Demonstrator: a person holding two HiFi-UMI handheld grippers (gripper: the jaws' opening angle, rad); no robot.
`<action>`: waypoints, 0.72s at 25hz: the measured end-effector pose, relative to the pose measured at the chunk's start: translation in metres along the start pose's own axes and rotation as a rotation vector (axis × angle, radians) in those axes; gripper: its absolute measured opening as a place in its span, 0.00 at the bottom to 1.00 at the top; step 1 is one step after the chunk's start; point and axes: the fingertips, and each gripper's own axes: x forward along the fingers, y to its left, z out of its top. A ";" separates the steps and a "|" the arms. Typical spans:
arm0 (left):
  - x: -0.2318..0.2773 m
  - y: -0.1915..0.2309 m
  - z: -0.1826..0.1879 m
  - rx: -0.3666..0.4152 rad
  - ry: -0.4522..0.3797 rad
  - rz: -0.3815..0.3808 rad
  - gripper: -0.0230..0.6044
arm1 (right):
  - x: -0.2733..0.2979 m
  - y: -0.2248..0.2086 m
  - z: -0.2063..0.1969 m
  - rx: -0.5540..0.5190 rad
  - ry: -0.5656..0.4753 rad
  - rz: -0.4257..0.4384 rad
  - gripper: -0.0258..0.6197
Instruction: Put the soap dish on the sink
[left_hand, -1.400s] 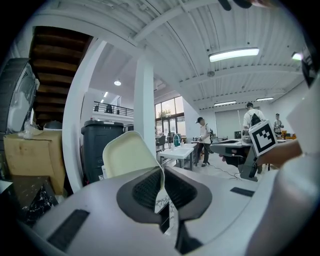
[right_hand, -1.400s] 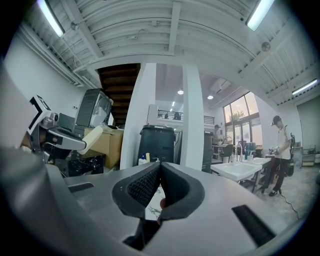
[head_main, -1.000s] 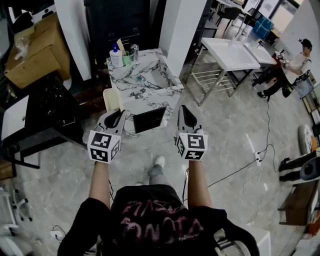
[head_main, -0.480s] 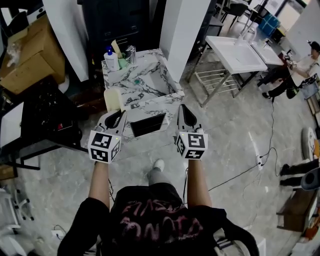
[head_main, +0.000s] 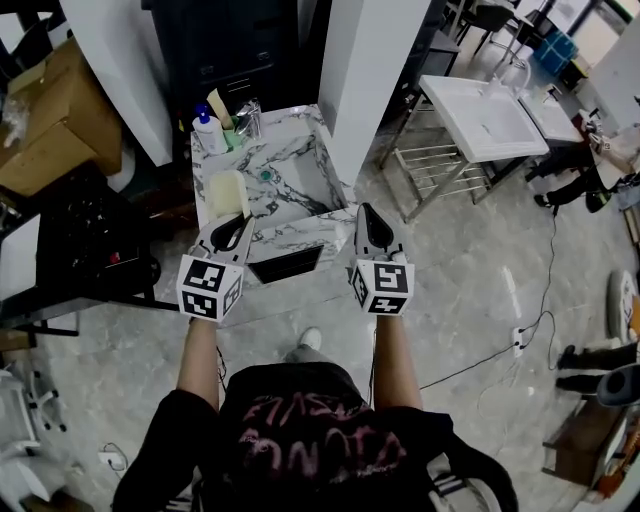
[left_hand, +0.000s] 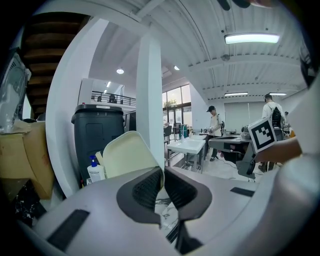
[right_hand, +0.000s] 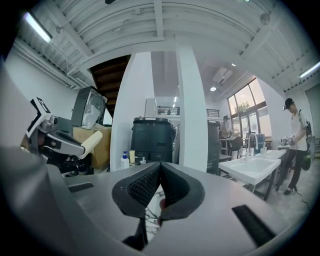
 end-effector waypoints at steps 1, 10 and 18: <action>0.007 -0.001 0.002 -0.001 0.003 0.003 0.09 | 0.005 -0.006 0.000 0.001 0.000 0.002 0.06; 0.039 -0.008 0.015 0.004 0.014 0.022 0.09 | 0.025 -0.038 -0.003 0.016 -0.001 0.020 0.06; 0.051 -0.015 0.017 0.011 0.018 0.005 0.09 | 0.025 -0.049 -0.007 0.021 0.002 0.008 0.06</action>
